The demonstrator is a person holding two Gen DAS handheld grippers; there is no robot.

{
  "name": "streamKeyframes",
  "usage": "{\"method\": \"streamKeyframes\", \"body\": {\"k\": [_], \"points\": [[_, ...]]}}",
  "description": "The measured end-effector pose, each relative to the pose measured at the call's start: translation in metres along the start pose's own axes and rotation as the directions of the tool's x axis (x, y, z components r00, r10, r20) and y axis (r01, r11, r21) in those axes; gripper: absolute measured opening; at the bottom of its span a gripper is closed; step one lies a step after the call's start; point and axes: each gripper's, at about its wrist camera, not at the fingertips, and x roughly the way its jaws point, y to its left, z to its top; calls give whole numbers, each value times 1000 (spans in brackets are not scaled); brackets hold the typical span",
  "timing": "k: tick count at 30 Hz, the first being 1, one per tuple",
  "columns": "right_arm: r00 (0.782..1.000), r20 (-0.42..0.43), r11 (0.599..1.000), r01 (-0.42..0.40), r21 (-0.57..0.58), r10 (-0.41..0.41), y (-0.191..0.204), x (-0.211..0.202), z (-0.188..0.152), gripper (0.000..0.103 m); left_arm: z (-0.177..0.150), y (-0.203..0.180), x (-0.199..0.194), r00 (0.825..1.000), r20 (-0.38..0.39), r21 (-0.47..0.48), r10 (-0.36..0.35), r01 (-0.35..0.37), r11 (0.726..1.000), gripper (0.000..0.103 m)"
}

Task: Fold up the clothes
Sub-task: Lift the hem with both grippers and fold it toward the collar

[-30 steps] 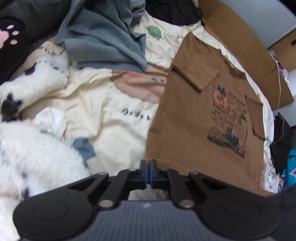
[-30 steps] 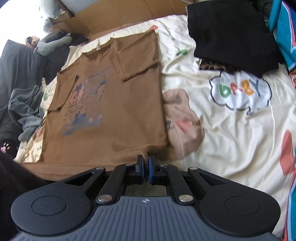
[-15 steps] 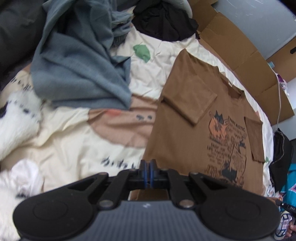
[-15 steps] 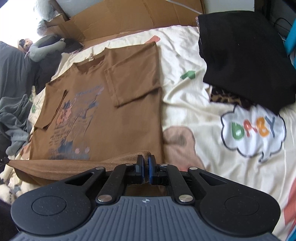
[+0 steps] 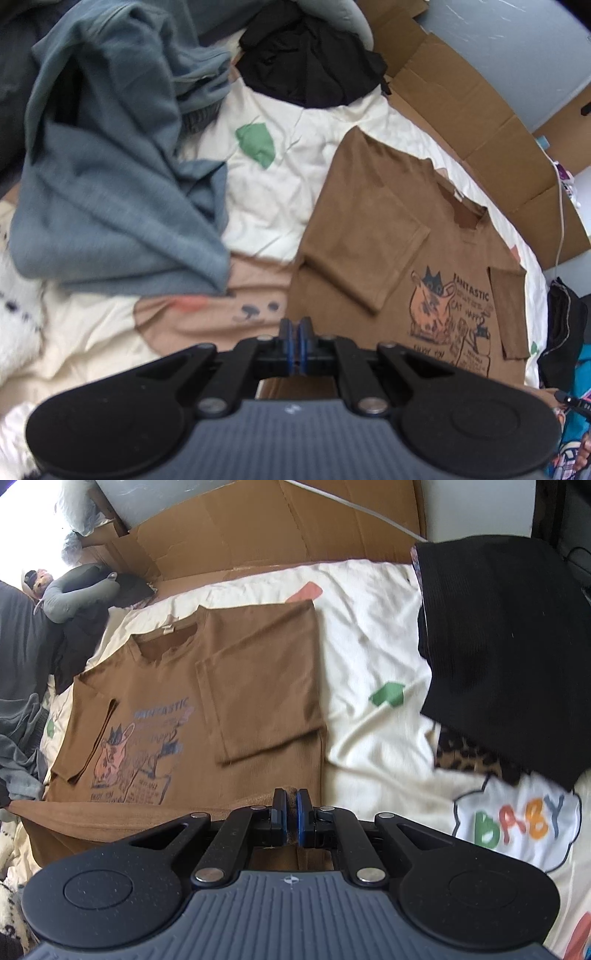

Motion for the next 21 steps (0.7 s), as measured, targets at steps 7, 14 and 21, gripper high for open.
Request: {"method": "streamKeyframes", "body": {"k": [7, 14, 21], "points": [[1000, 11, 1000, 8, -9, -8, 3, 9, 25, 3, 27, -12, 10, 1000, 20, 20, 1, -2, 1000, 3], [999, 14, 998, 52, 33, -53, 1, 25, 41, 5, 43, -22, 28, 1000, 2, 39, 31, -31, 999, 4], [998, 50, 989, 42, 142, -50, -12, 4, 38, 37, 45, -20, 4, 996, -16, 26, 82, -82, 996, 16]]}}
